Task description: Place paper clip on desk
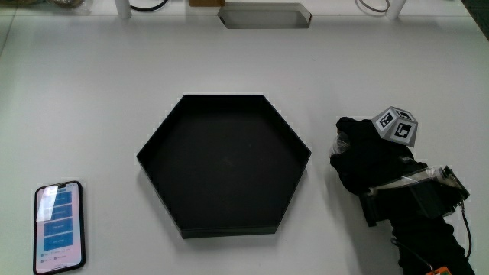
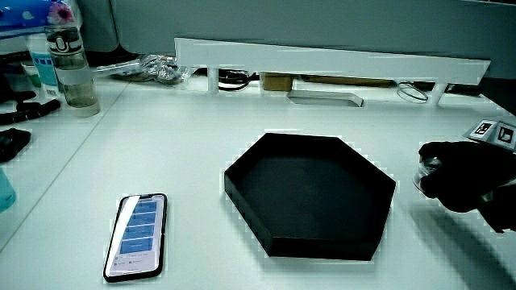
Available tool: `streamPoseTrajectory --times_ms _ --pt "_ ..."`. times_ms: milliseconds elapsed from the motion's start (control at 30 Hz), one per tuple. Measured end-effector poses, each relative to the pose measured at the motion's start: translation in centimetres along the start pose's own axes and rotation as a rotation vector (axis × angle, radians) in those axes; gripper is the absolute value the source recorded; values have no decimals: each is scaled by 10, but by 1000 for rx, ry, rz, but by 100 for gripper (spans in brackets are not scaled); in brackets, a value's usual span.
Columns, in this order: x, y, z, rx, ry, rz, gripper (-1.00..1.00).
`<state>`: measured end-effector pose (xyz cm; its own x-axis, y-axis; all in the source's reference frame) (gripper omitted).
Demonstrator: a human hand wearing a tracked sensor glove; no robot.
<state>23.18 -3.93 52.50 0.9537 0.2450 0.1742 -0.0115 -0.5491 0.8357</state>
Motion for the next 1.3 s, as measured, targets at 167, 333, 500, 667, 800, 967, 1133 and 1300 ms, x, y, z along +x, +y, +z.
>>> streamPoseTrajectory --times_ms 167,333,500,667,800,967,1133,1300 --pt "9 2 0 0 11 -31 0" --pt "13 5 -6 -14 8 -48 0" --pt "25 12 -16 -29 14 -91 0" --pt "35 18 -24 -73 27 -120 0" --pt "46 19 -30 -70 49 -147 0" --pt "44 19 -31 -83 16 -164 0" --pt "54 15 -32 -105 32 -175 -14" --pt "62 15 -32 -101 47 -187 -28"
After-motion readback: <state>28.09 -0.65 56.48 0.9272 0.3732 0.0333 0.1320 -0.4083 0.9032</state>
